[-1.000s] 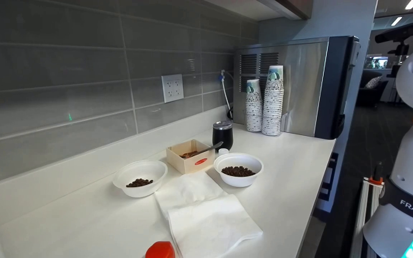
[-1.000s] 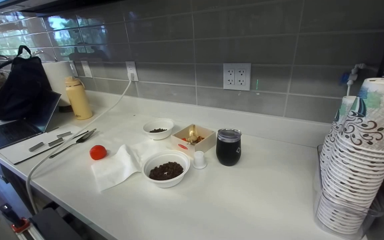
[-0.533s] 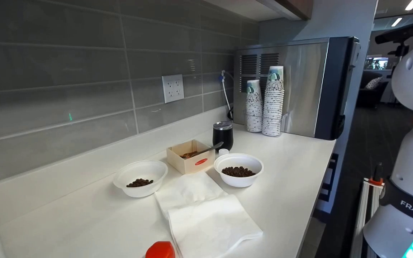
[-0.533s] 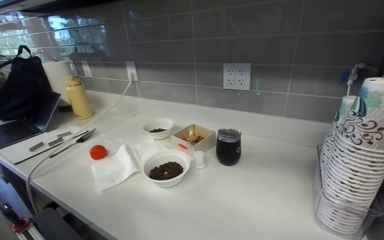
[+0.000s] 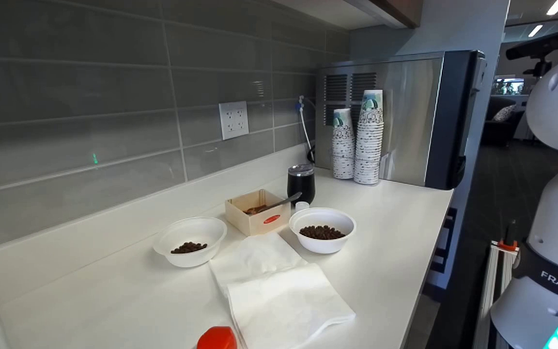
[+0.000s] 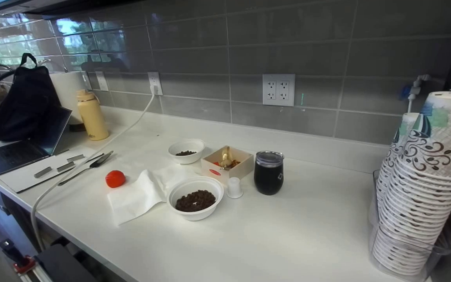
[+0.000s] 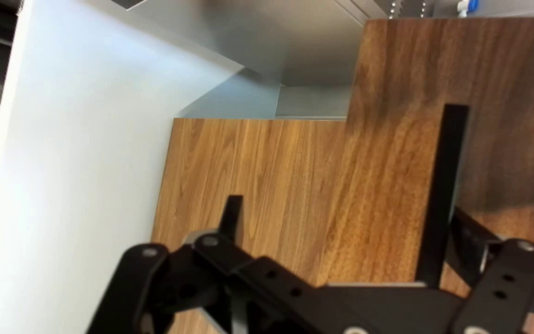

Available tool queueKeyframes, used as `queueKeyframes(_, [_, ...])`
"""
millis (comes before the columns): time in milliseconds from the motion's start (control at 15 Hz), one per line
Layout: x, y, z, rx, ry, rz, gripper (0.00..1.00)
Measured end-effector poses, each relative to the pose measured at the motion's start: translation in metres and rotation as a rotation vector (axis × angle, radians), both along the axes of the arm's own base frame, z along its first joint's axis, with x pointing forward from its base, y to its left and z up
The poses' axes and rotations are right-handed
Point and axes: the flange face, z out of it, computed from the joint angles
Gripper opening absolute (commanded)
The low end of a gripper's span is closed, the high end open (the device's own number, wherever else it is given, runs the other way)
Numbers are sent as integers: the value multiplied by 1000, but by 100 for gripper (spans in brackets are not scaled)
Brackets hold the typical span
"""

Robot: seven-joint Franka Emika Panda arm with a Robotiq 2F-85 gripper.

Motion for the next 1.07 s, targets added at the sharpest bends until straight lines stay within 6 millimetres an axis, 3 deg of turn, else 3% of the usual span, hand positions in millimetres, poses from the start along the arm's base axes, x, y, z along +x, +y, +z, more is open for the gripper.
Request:
queueKeyframes(400, [-10, 2, -4, 8, -16, 6, 100])
queueKeyframes(1067, [-53, 21, -12, -6, -49, 19, 100])
